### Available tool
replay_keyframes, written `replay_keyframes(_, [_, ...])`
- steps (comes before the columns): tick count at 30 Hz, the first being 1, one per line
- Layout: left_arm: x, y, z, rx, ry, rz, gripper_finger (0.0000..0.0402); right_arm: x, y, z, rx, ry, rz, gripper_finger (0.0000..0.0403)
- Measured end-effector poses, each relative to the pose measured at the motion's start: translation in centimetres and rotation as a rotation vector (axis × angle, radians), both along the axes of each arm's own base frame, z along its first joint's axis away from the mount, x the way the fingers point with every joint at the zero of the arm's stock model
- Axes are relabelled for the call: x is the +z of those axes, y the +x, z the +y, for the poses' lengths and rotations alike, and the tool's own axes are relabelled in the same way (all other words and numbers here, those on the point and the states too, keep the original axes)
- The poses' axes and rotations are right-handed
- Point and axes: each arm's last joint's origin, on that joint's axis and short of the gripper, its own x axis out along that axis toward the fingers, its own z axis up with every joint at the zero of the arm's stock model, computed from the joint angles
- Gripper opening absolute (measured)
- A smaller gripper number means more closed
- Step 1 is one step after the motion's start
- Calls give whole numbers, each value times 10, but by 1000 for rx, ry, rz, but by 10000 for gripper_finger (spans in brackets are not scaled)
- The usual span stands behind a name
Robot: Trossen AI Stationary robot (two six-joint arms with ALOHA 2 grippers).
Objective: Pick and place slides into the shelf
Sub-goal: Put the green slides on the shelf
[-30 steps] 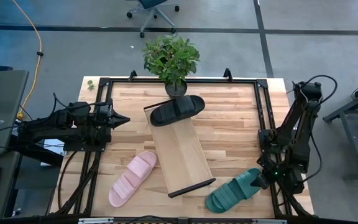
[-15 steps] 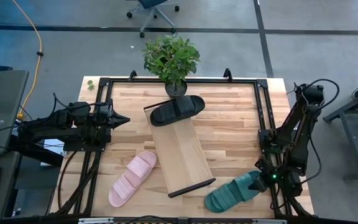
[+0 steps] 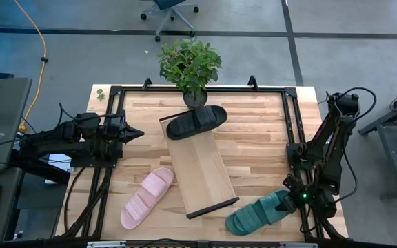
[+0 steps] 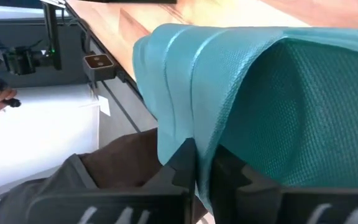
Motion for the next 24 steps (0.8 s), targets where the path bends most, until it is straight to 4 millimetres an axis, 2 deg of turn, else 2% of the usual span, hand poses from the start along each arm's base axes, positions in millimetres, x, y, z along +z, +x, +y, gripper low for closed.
replay_keyframes(9, [0,0,-1,-23,-5,-2,1,9,-1,0,-24,51,-67,9])
replay_keyframes(24, [0,0,-1,-37,0,-1,1,35,-5,-21,-39,104,-164,8])
